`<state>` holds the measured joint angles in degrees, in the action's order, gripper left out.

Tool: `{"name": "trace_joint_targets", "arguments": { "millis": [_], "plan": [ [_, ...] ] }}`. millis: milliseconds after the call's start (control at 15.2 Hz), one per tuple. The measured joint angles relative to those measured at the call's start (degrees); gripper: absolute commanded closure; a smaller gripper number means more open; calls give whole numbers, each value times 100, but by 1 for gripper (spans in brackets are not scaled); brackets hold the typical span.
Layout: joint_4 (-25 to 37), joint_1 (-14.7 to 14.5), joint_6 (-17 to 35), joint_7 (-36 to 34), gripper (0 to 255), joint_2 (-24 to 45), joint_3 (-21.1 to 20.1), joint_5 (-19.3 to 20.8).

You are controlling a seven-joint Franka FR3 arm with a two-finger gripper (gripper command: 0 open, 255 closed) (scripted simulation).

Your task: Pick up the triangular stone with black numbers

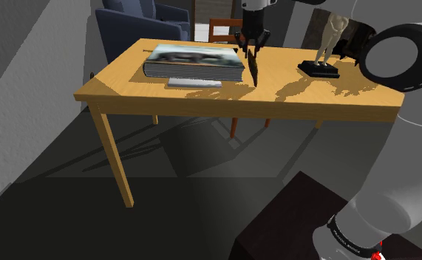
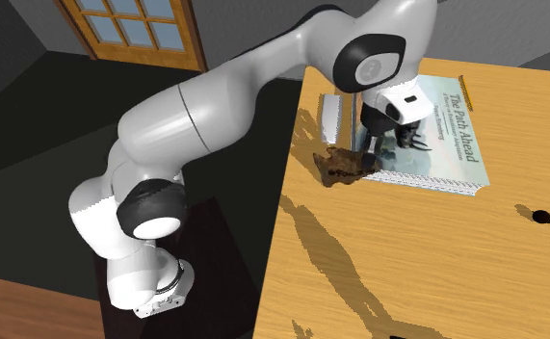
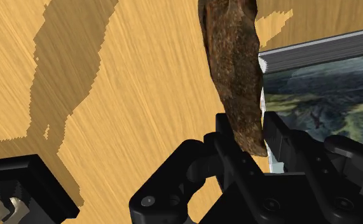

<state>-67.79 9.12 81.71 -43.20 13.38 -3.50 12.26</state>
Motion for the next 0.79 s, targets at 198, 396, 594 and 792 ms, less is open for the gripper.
{"name": "trace_joint_targets", "arguments": {
  "millis": [198, 396, 594, 792],
  "plan": [
    [477, -31, -310, 40, 255, 174, -6, 20],
    [1040, -67, -660, 91, 255, 384, -6, 50],
    [1739, -100, -1064, 176, 255, 672, 6, 93],
    [2736, -164, -1584, 288, 255, 1137, 33, 159]
  ]
}}
